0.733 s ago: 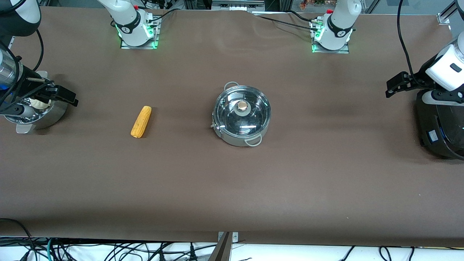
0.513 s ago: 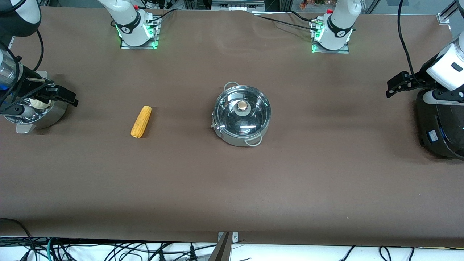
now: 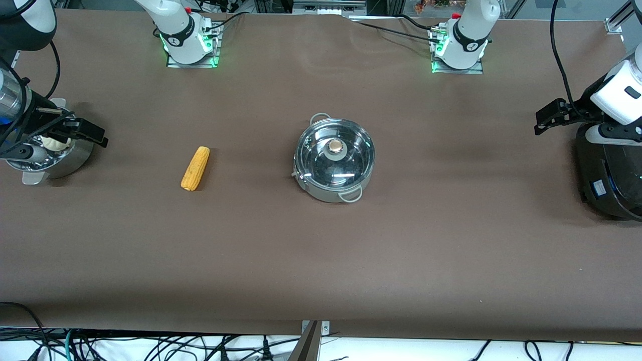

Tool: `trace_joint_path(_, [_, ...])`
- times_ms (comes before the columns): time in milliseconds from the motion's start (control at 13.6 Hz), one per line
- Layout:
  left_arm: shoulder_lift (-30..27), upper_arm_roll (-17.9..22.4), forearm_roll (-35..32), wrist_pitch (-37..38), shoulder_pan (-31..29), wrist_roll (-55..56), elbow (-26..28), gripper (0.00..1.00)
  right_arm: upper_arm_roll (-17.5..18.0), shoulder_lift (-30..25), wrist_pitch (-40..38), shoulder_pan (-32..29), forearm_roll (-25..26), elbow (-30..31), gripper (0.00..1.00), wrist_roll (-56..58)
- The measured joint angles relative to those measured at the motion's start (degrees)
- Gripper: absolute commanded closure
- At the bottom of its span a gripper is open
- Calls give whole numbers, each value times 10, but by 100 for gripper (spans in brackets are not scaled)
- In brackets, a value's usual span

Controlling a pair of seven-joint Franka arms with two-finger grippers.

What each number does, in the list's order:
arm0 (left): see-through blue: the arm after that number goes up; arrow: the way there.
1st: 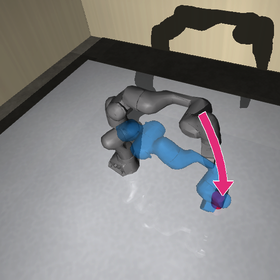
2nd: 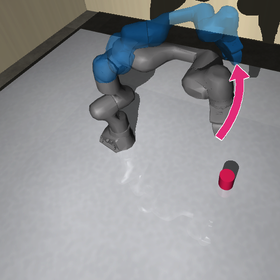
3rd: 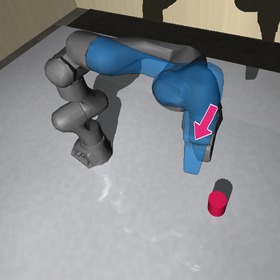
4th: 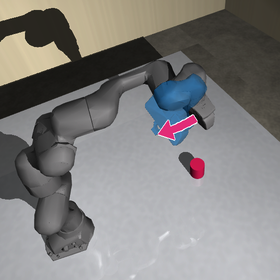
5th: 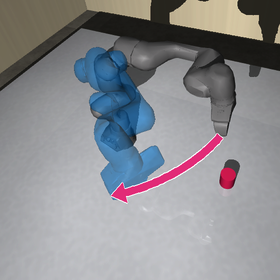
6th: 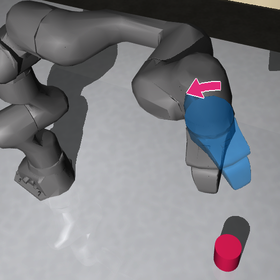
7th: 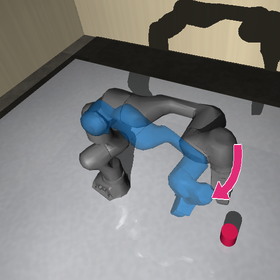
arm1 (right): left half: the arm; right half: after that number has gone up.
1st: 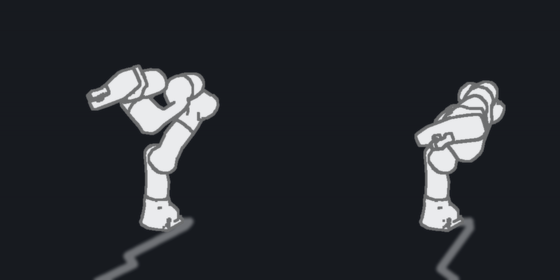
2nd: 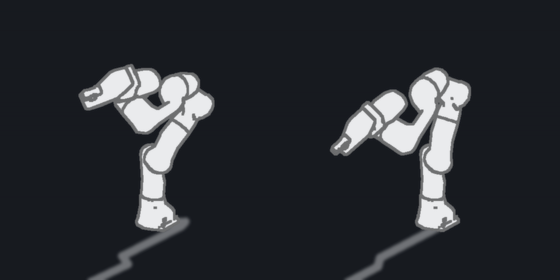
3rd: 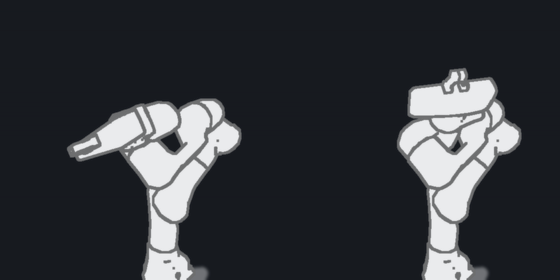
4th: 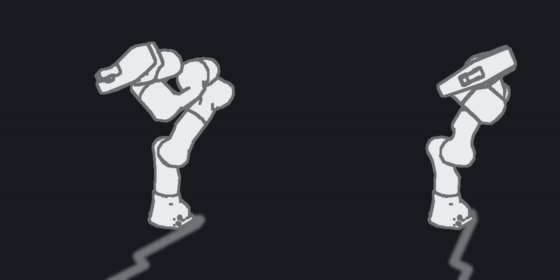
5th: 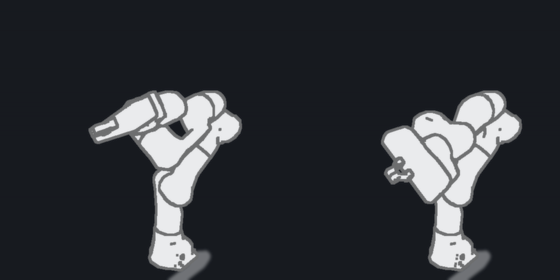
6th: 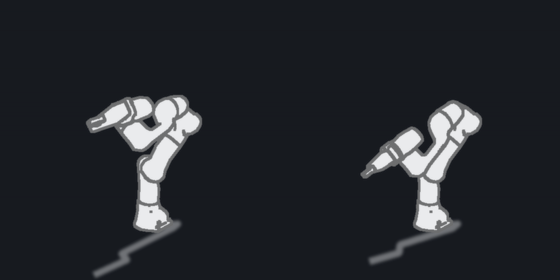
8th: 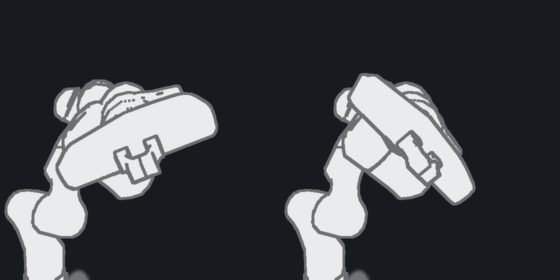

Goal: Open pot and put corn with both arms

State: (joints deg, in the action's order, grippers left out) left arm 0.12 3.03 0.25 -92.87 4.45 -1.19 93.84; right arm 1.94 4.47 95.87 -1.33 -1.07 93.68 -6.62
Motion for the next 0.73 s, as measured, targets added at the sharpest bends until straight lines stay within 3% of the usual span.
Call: trace_joint_path(733, [4,-1,0,12,1,0,-4,0,0,1,0,0,0,0,0,0])
